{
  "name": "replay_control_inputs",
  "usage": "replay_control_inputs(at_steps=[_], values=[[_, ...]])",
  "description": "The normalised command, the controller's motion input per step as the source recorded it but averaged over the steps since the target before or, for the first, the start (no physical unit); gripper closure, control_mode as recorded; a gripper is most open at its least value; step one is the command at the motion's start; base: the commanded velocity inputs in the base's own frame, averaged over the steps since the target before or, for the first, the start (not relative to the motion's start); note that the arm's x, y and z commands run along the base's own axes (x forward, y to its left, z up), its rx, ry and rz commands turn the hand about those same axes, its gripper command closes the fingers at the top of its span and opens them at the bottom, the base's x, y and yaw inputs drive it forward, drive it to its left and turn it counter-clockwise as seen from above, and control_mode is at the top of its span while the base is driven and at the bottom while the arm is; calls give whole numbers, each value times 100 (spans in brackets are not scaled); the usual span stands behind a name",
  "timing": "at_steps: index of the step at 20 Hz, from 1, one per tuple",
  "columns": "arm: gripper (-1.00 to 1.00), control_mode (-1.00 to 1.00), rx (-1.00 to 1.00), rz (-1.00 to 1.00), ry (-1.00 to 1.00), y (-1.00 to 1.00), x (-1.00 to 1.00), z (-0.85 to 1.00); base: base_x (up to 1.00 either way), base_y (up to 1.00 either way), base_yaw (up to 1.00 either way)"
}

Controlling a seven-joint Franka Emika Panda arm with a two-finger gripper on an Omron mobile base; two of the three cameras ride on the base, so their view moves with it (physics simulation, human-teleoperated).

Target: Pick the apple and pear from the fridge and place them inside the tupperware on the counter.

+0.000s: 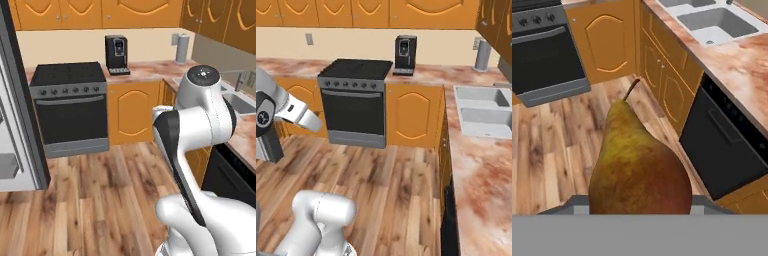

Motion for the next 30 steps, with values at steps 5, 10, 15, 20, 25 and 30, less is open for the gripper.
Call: replay_control_inputs(at_steps=[5, 10, 15, 20, 25, 30], values=[[100, 100, 0, 0, 0, 0, 0, 0, 87, -2, 11], [100, 100, 0, 0, 0, 0, 0, 0, 100, 0, 49], [100, 100, 0, 0, 0, 0, 0, 0, 100, 0, 73], [100, 100, 0, 0, 0, 0, 0, 0, 93, -21, 88], [100, 100, 0, 0, 0, 0, 0, 0, 89, -43, 82], [100, 100, 0, 0, 0, 0, 0, 0, 83, -50, 79]])
